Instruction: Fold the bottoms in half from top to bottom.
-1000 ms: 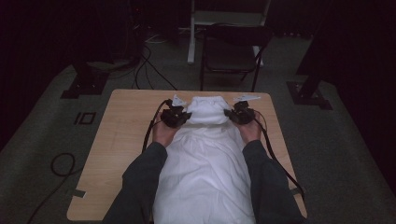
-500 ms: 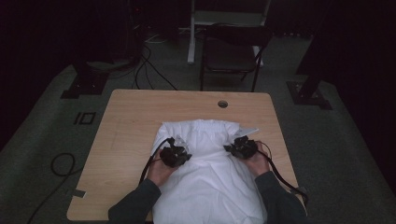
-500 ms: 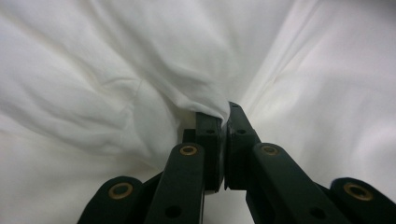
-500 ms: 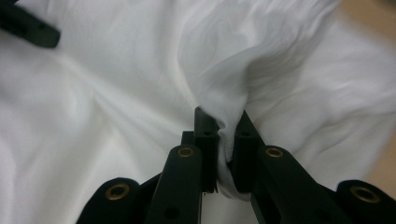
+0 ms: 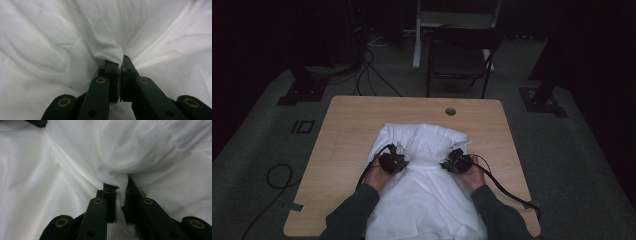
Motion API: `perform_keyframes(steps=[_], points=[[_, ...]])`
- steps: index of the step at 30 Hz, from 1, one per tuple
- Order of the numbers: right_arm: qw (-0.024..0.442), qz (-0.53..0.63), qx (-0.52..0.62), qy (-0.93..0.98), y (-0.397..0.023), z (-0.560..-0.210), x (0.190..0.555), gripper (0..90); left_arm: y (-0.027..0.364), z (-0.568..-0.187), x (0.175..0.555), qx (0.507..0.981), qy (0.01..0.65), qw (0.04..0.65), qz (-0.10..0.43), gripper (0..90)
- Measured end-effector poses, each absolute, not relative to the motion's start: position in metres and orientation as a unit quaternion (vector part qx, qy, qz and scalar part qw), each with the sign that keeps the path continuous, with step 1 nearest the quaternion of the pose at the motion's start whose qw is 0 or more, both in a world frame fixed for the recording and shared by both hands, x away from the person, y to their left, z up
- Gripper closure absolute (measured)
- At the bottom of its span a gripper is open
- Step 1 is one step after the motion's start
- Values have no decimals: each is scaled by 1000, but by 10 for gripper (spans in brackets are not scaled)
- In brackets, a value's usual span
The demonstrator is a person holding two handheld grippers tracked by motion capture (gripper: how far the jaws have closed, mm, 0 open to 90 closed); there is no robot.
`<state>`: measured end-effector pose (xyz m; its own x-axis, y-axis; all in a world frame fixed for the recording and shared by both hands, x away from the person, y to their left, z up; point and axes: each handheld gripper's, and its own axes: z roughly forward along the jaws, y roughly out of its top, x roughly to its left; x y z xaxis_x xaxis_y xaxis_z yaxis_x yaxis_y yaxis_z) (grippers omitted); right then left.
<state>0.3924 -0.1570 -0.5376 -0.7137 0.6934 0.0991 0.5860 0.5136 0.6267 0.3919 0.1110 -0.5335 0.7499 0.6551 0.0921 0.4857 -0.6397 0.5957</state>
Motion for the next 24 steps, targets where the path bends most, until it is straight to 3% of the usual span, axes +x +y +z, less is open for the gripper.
perform_keyframes(steps=[10, 19, 21, 24], points=[[102, 336, 381, 855, -137, -539, 433, 827, 120, -534, 440, 870, 367, 281, 170, 866], [114, 332, 430, 832, -155, -538, 474, 818, 107, -535, 446, 862, 377, 295, 166, 848], [117, 330, 425, 835, -155, -538, 474, 818, 108, -533, 447, 862, 380, 296, 156, 813], [118, 327, 425, 836, -155, -536, 473, 816, 112, -527, 446, 857, 384, 308, 149, 685]])
